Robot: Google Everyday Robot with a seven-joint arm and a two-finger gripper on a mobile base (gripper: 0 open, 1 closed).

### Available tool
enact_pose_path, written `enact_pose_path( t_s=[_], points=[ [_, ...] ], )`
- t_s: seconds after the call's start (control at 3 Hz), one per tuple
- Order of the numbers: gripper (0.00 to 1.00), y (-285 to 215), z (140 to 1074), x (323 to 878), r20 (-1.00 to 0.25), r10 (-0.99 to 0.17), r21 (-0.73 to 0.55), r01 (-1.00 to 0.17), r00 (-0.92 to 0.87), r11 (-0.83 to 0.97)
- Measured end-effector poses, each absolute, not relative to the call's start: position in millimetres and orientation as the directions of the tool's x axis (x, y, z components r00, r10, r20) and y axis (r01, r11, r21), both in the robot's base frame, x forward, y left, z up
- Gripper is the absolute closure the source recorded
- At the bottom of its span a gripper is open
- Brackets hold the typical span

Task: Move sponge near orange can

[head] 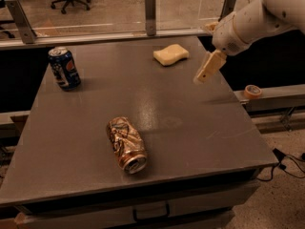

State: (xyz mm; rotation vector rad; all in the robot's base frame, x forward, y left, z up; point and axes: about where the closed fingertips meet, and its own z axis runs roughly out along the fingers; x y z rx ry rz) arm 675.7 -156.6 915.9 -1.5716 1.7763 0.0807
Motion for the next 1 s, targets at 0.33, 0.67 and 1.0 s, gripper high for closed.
enact_pose_path(
  t_s=[0.33,0.67,1.0],
  points=[
    [0.00,-153.7,895.6,714.6,-0.671,-0.742,-0.392,-0.852,0.006,0.347],
    [0.00,-148.1,876.7,750.9,-0.774,-0.633,-0.330,-0.830,-0.035,0.450],
    [0.00,-139.2,871.3,782.1,-0.861,-0.503,-0.245,-0.809,-0.072,0.535]
  ],
)
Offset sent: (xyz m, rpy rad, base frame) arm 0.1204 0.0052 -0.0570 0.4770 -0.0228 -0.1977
